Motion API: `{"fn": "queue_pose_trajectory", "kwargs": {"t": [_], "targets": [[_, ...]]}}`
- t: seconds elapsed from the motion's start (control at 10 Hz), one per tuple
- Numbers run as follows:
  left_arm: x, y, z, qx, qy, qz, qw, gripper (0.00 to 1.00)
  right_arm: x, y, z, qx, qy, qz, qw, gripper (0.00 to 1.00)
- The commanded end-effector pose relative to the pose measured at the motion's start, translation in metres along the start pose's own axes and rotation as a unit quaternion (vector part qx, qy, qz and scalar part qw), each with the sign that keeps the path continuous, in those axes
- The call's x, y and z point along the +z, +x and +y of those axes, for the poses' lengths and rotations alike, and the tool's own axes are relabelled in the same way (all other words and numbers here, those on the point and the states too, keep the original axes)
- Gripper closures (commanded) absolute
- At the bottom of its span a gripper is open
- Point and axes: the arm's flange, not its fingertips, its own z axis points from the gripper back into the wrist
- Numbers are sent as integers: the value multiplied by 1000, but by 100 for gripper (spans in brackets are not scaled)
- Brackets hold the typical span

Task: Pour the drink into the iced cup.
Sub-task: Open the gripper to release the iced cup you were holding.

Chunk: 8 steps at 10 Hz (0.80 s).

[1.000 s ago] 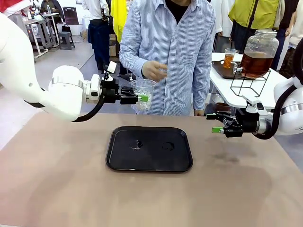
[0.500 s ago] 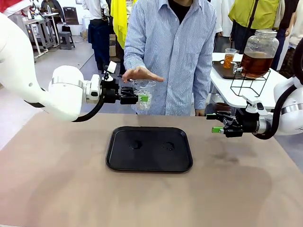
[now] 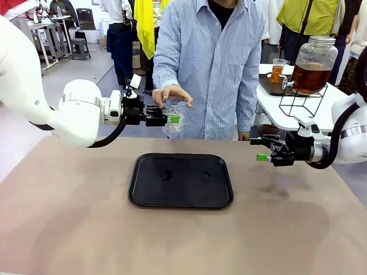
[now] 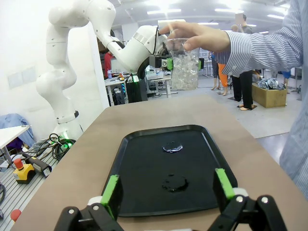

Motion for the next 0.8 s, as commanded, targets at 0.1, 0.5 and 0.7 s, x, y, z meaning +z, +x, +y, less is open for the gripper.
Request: {"fn": "queue_pose_trajectory", "kwargs": {"t": [0.1,0.5,0.7], "targets": [[0,4,-2,-3,-1,-2,1000,40,-1,3,-2,1,1,1,1000,0],[0,4,-2,-3,-1,-2,1000,40,-1,3,-2,1,1,1,1000,0],[0,4,-2,-3,-1,-2,1000,40,-1,3,-2,1,1,1,1000,0]]}}
